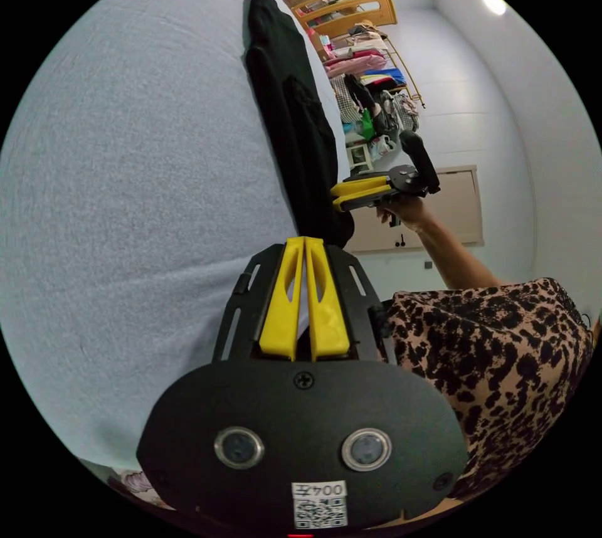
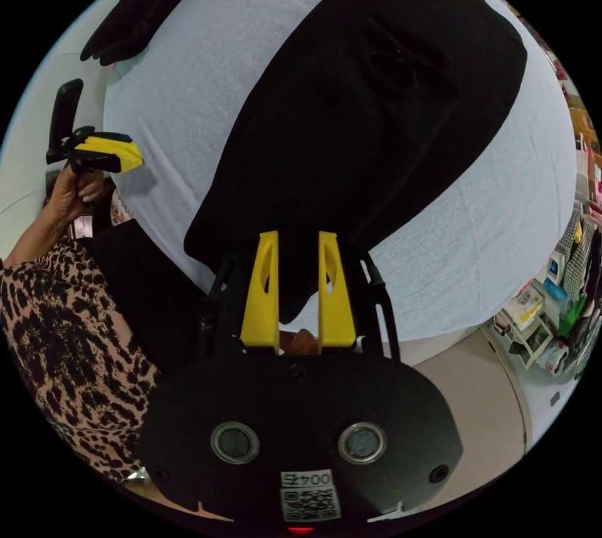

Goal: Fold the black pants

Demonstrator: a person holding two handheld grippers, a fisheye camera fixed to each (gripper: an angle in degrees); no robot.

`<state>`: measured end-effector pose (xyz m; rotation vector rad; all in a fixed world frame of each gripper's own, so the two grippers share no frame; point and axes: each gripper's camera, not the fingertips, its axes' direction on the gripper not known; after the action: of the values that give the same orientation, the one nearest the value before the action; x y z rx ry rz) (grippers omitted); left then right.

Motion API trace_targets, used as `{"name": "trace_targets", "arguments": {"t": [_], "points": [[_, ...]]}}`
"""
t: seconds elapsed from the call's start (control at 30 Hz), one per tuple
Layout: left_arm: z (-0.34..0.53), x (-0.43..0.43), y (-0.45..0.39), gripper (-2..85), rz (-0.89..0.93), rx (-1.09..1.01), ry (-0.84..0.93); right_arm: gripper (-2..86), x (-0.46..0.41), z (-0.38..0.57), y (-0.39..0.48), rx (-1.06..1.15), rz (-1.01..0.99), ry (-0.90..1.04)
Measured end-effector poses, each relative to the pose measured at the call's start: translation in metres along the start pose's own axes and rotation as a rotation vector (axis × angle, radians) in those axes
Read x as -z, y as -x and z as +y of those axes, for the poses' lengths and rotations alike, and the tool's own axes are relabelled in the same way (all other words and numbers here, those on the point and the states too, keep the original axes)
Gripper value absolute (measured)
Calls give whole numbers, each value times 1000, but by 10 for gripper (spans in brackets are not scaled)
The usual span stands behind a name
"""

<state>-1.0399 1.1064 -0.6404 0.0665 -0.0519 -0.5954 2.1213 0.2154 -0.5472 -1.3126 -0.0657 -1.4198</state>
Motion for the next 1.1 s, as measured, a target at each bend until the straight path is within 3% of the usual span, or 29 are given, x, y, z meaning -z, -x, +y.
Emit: {"name": "trace_targets", "arguments": {"t": [0.4,0.73,0.97,1.1], "points": [[18,28,9,2,10,-11,45,91,11,11,-27,-29,-64,17],[47,9,-42,1,-39,-7,60,93,22,32,-40,81,-12,30],[59,-5,-84,4,-61,-46,74,95,35,66,-84,11,-123,-18],[64,-15,-114,9,-76,-132,99,94,40,84,-89,8,-80,-37]]}}
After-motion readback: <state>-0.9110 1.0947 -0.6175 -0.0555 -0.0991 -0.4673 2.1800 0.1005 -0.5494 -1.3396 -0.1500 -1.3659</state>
